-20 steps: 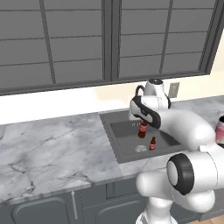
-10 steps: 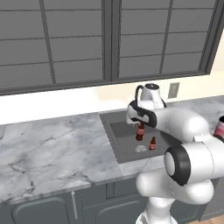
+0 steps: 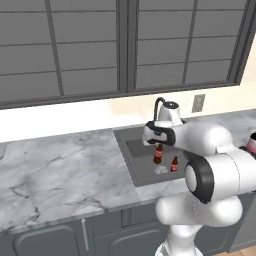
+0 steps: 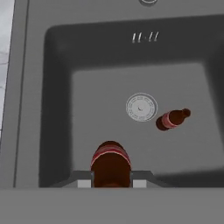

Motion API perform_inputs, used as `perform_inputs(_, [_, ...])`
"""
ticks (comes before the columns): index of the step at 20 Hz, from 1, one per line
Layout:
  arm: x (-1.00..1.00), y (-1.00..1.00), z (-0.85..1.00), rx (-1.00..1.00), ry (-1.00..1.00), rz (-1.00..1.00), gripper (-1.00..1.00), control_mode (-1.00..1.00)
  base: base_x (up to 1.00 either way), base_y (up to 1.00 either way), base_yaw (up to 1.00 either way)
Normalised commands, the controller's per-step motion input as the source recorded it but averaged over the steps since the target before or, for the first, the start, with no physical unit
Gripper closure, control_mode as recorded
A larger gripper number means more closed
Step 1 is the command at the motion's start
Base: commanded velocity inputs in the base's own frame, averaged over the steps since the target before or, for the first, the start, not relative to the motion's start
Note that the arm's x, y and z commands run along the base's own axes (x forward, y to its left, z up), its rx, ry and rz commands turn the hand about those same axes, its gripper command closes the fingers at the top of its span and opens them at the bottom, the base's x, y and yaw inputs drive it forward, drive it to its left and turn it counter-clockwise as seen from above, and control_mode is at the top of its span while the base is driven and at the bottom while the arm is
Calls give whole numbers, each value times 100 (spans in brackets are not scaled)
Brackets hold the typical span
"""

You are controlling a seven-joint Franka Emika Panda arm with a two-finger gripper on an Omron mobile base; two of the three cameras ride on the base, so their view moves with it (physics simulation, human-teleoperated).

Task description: Place the large bottle from the dining counter next to the other large bottle outside the sink, and place the small bottle from the dining counter next to the other small bottle inside the sink.

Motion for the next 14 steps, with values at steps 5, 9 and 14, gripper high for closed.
perform_inputs(5, [30,0,0,0,0,0,100,-100,0,0,0])
perform_inputs(9, [14,0,-3,0,0,0,100,-100,0,0,0])
perform_inputs(14, [6,0,-18,0,0,0,100,-100,0,0,0])
